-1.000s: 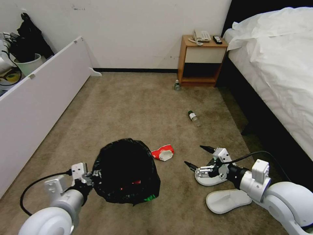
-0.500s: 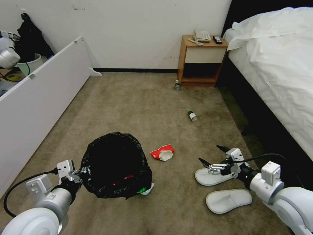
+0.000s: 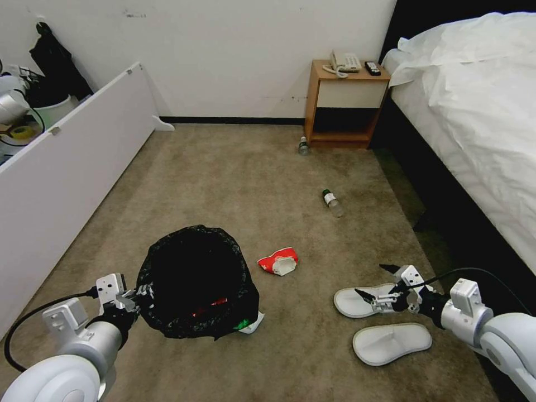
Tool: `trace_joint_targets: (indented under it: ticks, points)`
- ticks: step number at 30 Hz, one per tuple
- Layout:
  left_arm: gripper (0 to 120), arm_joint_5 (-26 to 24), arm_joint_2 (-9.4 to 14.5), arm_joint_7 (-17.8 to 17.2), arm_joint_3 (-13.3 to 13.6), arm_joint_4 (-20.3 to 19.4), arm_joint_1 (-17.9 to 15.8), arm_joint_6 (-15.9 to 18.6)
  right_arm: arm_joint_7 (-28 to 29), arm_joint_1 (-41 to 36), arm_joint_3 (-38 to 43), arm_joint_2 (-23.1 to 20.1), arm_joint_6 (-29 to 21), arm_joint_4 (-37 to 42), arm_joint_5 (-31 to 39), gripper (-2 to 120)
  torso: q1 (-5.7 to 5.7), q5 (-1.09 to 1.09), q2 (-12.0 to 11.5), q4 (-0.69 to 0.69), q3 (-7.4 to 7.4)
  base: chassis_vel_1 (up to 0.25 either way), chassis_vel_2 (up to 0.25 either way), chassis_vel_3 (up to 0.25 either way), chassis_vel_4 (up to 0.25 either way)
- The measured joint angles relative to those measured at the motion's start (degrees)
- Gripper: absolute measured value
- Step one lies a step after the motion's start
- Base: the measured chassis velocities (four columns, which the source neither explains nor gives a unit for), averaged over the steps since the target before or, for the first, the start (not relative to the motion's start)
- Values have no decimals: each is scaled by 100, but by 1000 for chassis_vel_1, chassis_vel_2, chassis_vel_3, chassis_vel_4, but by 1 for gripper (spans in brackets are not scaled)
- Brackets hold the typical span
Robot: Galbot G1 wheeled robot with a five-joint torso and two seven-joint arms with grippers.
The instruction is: Pick up the trash bin, then pick up the garbage from the floor and place it into the trash bin.
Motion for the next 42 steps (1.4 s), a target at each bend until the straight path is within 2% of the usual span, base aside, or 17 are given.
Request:
trace_joint_targets:
  ticks: [5,8,10,14,16,17,19,21,25,26,29,30,32,37,42]
  points:
    - [1,0,5,0,-7,7,-10,0,-228,52,-24,-36,37,-160,-125,100,0,0,0,0,0,0,0,0,0]
    - [1,-1,14,0,-8,11,-21,0,-531,142,-57,-101,136,-371,-326,100,0,1,0,0,0,0,0,0,0]
    - [1,0,18,2,6,13,-27,0,-942,289,-139,-222,289,-673,-602,100,0,0,1,0,0,0,0,0,0]
    - [1,17,18,3,46,13,-29,0,-1208,418,-236,-338,375,-886,-789,100,0,0,0,0,0,0,0,0,0]
    - [1,47,16,3,82,7,-27,0,-1650,559,-357,-511,526,-1142,-1219,100,0,0,0,0,0,0,0,0,0]
    - [1,47,16,3,82,7,-27,0,-1650,559,-357,-511,526,-1142,-1219,100,0,0,0,0,0,0,0,0,0]
    - [1,69,18,5,95,-21,-17,0,-2138,683,-487,-660,721,-1390,-1711,100,0,-1,1,0,0,0,0,0,0]
    - [1,71,18,5,96,-27,-12,0,-2223,722,-523,-668,774,-1456,-1827,100,0,-1,0,0,0,0,0,0,0]
    - [1,98,21,8,105,-60,13,0,-2668,960,-746,-667,1148,-1973,-2618,100,0,0,0,0,0,0,0,0,0]
    - [1,98,21,8,105,-60,13,0,-2668,960,-746,-667,1148,-1973,-2618,100,0,0,0,0,0,0,0,0,0]
    - [1,149,-2,11,145,-61,13,0,-2821,1253,-1005,-516,1362,-2434,-3212,100,0,-1,1,0,0,0,0,0,0]
    - [1,149,-2,11,145,-61,13,0,-2821,1253,-1005,-516,1362,-2434,-3212,100,0,-1,1,0,0,0,0,0,0]
    - [1,167,-2,12,152,-57,-2,0,-2897,1444,-1219,-299,1580,-2707,-3830,100,0,0,0,0,0,0,0,0,0]
    - [1,171,4,12,151,-45,-8,0,-2940,1596,-1364,-140,1740,-2935,-4226,100,0,0,0,-1,0,0,0,0,0]
    - [1,195,-10,15,179,-20,-28,0,-3037,2092,-1594,117,1979,-3461,-4650,100,0,-1,0,0,0,0,0,0,0]
